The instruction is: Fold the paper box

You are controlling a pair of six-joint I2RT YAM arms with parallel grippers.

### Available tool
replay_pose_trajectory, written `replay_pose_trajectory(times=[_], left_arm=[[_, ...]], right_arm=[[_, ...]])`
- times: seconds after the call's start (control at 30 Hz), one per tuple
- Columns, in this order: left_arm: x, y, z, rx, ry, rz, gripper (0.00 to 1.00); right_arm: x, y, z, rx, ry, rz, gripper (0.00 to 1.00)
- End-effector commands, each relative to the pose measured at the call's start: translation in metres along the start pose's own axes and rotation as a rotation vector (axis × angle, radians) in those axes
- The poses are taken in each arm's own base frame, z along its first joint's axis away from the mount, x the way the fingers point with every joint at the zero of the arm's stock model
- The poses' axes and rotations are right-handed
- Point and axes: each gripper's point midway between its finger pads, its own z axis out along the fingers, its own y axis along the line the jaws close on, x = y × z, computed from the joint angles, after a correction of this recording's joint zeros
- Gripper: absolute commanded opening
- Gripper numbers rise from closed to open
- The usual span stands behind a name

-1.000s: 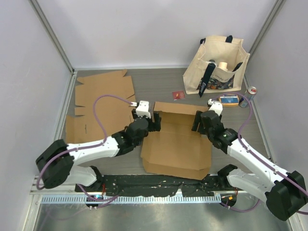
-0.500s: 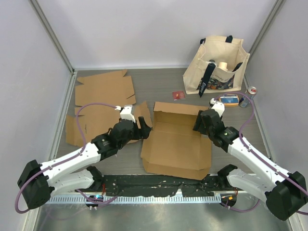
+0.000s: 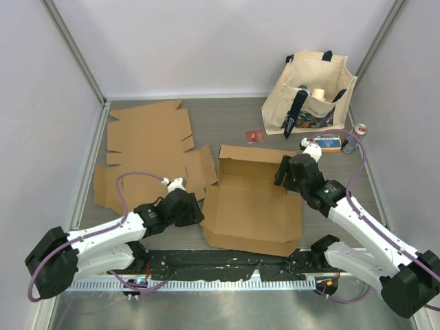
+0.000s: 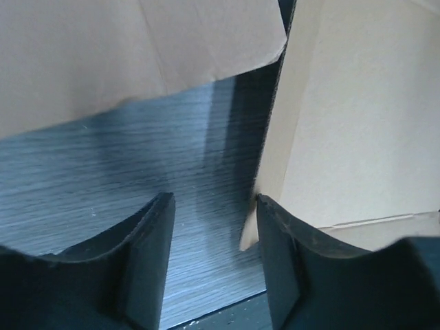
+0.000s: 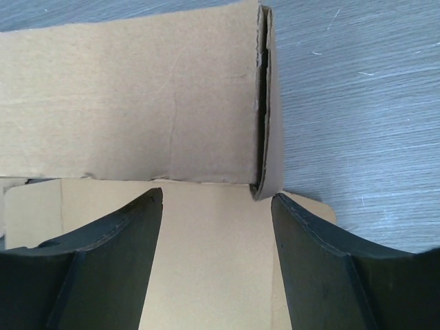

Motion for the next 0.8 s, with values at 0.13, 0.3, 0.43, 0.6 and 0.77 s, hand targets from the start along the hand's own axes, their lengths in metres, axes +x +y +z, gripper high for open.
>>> replay_pose_trajectory(times=[0.13, 0.3, 0.43, 0.6, 0.77], left_arm=[[0.010, -0.042, 0.018, 0.168, 0.082, -0.037, 0.36], [0.010, -0.060, 0.015, 0.268, 0.083, -0.029, 0.32], [-0.003, -0.069, 0.008, 0.300, 0.035, -0.027, 0.14], [-0.021, -0.078, -0.007, 0.282, 0.003, 0.049, 0.00], [-0.032, -0.087, -0.016, 0.239, 0.031, 0.084, 0.00]], right_arm=[[-0.022, 0.015, -0.020, -0.092, -0.074, 0.062, 0.69], [-0.019, 0.020, -0.025, -0.135, -0.060, 0.048, 0.70], [-0.026, 0.017, -0.032, -0.136, -0.090, -0.003, 0.70], [-0.050, 0.000, -0.043, -0.049, -0.191, 0.003, 0.72], [-0.087, -0.017, -0.064, 0.092, -0.254, -0.037, 0.73]])
